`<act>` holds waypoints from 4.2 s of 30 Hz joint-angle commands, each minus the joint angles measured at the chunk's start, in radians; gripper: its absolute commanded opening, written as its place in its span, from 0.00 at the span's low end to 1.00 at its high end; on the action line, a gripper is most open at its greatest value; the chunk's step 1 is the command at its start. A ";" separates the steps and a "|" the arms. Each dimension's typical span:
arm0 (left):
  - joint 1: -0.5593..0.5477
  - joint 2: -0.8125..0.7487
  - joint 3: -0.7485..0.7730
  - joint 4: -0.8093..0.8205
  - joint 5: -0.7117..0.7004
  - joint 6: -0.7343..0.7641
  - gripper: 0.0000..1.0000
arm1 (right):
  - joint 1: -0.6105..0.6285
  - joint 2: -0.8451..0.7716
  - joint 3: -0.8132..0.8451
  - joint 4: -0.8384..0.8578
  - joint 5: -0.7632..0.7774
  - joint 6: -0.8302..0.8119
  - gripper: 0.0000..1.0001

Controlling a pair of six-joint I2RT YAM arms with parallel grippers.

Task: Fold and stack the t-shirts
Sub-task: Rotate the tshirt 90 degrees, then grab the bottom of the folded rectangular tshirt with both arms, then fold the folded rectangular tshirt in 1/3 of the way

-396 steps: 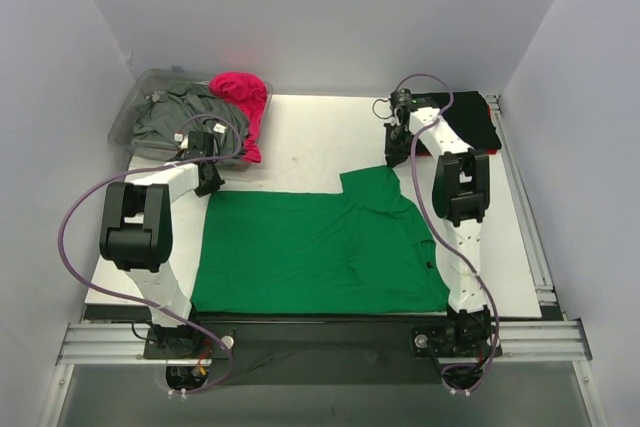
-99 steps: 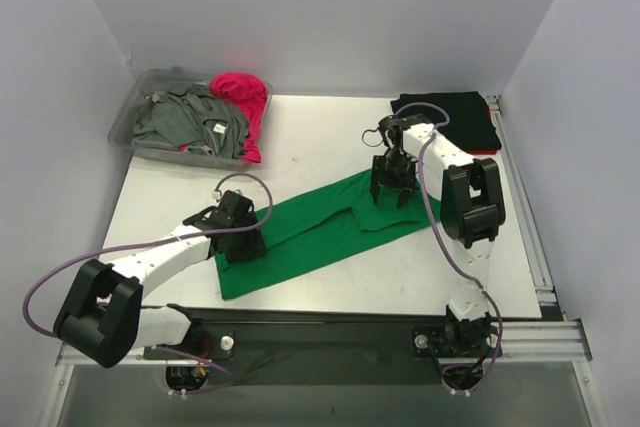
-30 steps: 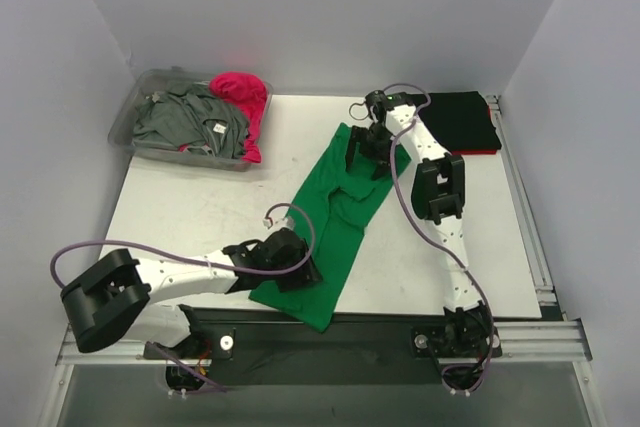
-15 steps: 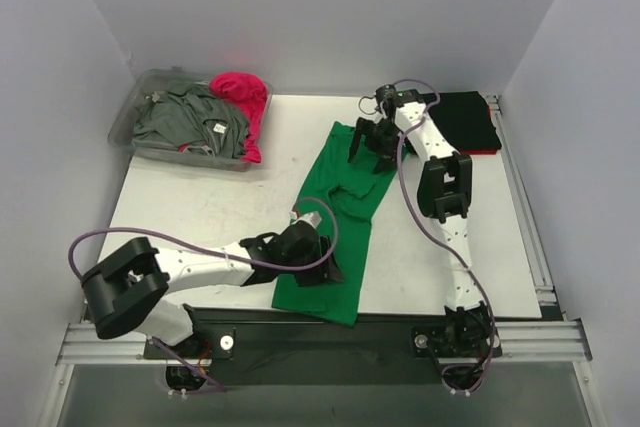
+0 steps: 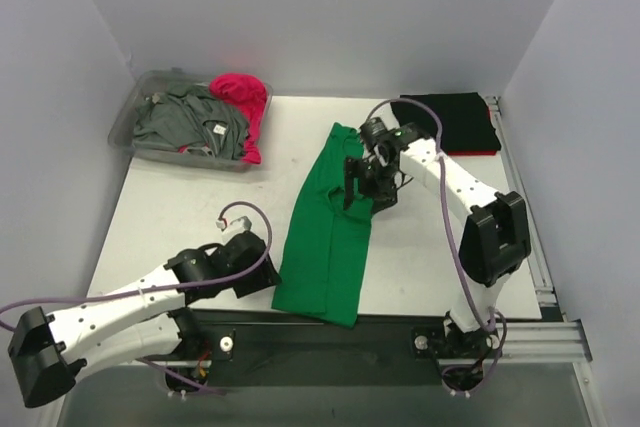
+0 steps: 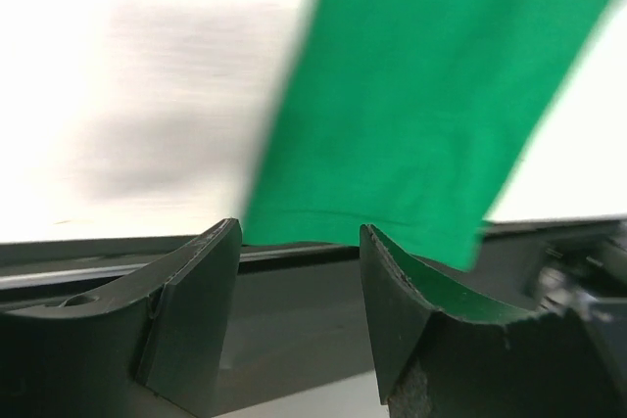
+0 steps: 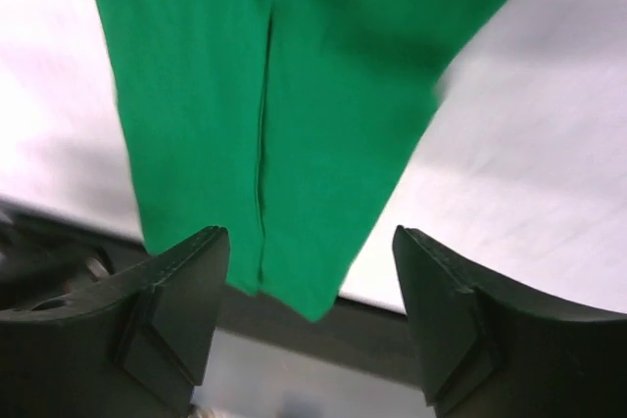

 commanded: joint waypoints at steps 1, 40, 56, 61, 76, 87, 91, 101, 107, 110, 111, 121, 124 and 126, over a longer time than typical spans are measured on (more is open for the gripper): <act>0.036 0.033 -0.022 -0.102 -0.018 0.030 0.62 | 0.118 -0.126 -0.222 -0.009 0.055 0.074 0.68; 0.079 0.147 -0.066 0.037 0.106 0.271 0.62 | 0.678 -0.320 -0.910 0.392 -0.002 0.779 0.41; 0.077 0.236 -0.080 0.119 0.129 0.291 0.50 | 0.695 -0.330 -0.934 0.373 -0.001 0.811 0.18; 0.077 0.225 -0.107 0.136 0.169 0.276 0.45 | 0.698 -0.330 -0.939 0.375 -0.001 0.815 0.17; 0.068 0.172 -0.213 0.182 0.250 0.216 0.18 | 0.701 -0.335 -0.937 0.372 0.003 0.828 0.12; 0.067 0.040 -0.192 0.024 0.249 0.211 0.00 | 0.707 -0.398 -0.928 0.275 -0.040 0.818 0.00; 0.065 0.031 -0.164 0.002 0.275 0.216 0.00 | 0.724 -0.409 -0.896 0.234 -0.066 0.803 0.00; 0.082 0.076 -0.066 0.065 0.324 0.185 0.00 | 0.697 -0.510 -0.845 0.125 -0.019 0.809 0.00; 0.140 0.178 0.006 0.188 0.355 0.199 0.00 | 0.543 -0.551 -0.827 0.117 0.013 0.740 0.00; 0.188 0.228 0.046 0.255 0.376 0.222 0.00 | 0.461 -0.531 -0.786 0.105 0.019 0.665 0.00; 0.203 0.244 0.057 0.267 0.385 0.230 0.00 | 0.442 -0.524 -0.775 0.096 0.024 0.648 0.00; 0.329 0.478 0.262 0.375 0.448 0.325 0.00 | 0.188 -0.404 -0.576 0.056 0.009 0.429 0.00; 0.363 0.547 0.320 0.398 0.468 0.343 0.00 | 0.114 -0.341 -0.522 0.051 -0.013 0.363 0.00; 0.389 0.599 0.365 0.406 0.476 0.351 0.00 | 0.063 -0.311 -0.480 0.048 -0.028 0.317 0.00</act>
